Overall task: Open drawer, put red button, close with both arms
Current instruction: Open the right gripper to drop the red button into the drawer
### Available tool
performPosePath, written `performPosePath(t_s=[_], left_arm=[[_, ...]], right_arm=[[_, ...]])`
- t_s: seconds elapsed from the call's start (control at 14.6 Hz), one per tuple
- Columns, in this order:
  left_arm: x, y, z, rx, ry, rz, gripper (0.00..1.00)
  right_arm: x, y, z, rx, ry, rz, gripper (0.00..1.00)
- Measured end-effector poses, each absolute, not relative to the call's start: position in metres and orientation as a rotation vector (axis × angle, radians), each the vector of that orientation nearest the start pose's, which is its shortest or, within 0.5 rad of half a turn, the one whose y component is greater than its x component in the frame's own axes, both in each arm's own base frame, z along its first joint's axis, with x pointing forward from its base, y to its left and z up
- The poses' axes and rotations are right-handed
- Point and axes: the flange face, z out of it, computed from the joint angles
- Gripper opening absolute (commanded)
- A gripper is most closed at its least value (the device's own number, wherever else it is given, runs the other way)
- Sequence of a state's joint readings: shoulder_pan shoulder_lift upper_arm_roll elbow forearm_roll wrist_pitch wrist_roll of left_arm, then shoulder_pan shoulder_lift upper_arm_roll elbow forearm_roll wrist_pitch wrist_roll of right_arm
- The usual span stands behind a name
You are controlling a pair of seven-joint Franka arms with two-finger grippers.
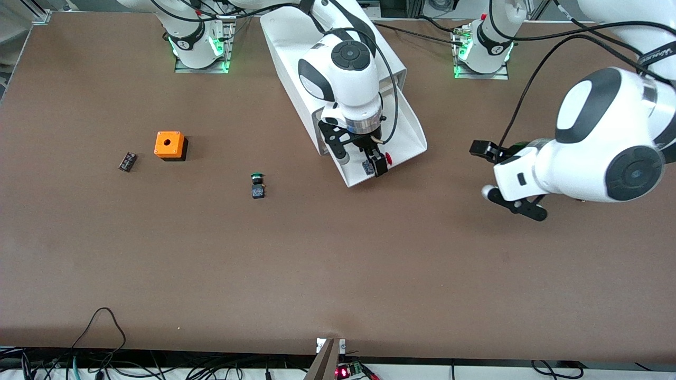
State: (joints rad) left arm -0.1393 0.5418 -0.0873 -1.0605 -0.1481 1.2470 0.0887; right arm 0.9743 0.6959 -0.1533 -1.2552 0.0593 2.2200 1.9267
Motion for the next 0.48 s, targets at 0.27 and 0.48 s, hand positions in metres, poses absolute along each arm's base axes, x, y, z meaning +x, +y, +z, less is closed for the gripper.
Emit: performPosePath(t_s=[0.27, 0.48], left_arm=[[0.67, -0.131, 0.49, -3.248, 0.472, 0.483, 1.0], [0.676, -0.146, 0.463, -3.252, 0.401, 0.474, 1.0]], right_arm=[[0.537, 0.54, 0.42, -2.667, 1.152, -0.204, 1.0], [0.577, 0.483, 0.434, -2.843, 0.845, -0.214, 1.0]])
